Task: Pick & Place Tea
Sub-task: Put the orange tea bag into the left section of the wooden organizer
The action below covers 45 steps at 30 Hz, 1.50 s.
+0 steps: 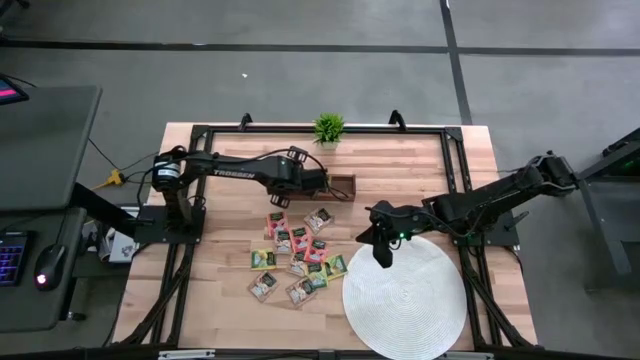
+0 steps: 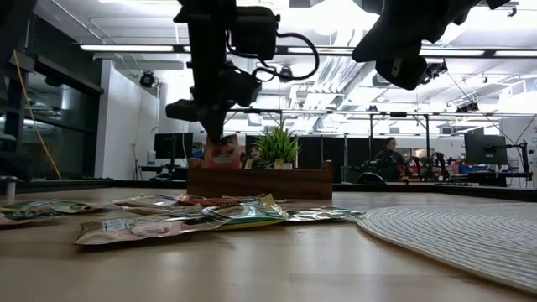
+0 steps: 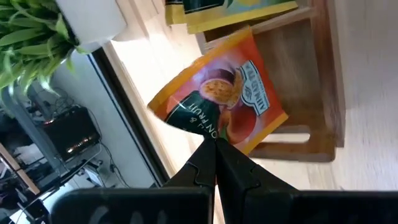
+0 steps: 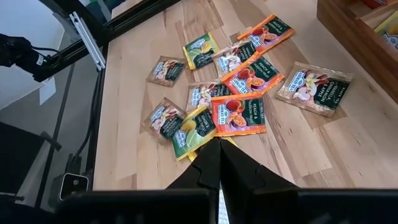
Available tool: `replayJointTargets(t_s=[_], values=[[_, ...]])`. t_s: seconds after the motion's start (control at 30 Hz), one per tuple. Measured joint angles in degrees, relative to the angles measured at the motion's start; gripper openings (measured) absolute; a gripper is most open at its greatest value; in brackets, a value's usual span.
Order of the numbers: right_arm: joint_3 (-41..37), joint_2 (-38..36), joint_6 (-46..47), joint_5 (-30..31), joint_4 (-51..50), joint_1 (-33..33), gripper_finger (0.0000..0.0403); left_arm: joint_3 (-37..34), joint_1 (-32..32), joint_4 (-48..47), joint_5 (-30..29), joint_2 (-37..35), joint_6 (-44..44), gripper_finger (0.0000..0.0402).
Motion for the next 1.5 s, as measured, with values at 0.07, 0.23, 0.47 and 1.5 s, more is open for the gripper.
replayJointTargets(t_s=[0.07, 0.23, 0.47, 1.5], values=[[0.0, 0.0, 0.0, 0.0, 0.0, 0.0, 0.0005, 0.0, 0.0, 0.1, 0.3, 0.3, -0.1, 0.0], [0.0, 0.0, 0.0, 0.0, 0.0, 0.0, 0.0011, 0.0, 0.0, -0.5, 0.4, 0.2, -0.3, 0.0], [0.0, 0.0, 0.0, 0.0, 0.0, 0.0, 0.0011, 0.0, 0.6, -2.0, 1.1, 0.2, -2.2, 0.0001], [0.0, 0.0, -1.1, 0.0, 0.0, 0.0, 0.0011, 0.0, 1.8, -3.0, 5.3, -0.5, -6.5, 0.0149]])
